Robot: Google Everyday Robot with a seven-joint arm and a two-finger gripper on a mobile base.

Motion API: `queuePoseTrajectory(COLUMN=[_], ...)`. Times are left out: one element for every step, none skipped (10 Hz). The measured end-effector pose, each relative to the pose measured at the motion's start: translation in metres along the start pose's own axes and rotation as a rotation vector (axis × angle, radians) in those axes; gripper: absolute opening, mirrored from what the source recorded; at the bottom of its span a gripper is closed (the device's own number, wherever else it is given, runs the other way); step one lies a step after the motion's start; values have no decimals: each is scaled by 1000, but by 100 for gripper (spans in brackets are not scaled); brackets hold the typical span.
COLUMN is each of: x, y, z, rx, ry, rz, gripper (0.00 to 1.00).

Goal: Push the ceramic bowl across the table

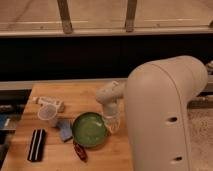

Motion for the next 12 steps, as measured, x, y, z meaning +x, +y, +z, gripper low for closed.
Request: queuePoseTrajectory(x=[-7, -17, -26, -34, -38, -43, -45, -45, -40, -35, -25, -12], y=[5, 11, 17, 23, 28, 35, 39, 38, 28, 17, 2, -16], z=[0, 0, 1, 0, -1, -7, -13, -26, -38, -47, -57, -63], rx=[-1, -6, -13, -18, -21, -20, -11, 20, 47, 66, 83, 98], ry=[-5, -12, -17, -23, -30, -45, -59, -77, -94, -107, -125, -134], rz=[-20, -40, -62, -86, -102, -122, -134, -116, -76, -41, 10, 59], gripper=[0, 0, 0, 0, 0, 0, 0, 0, 0, 0, 1, 2])
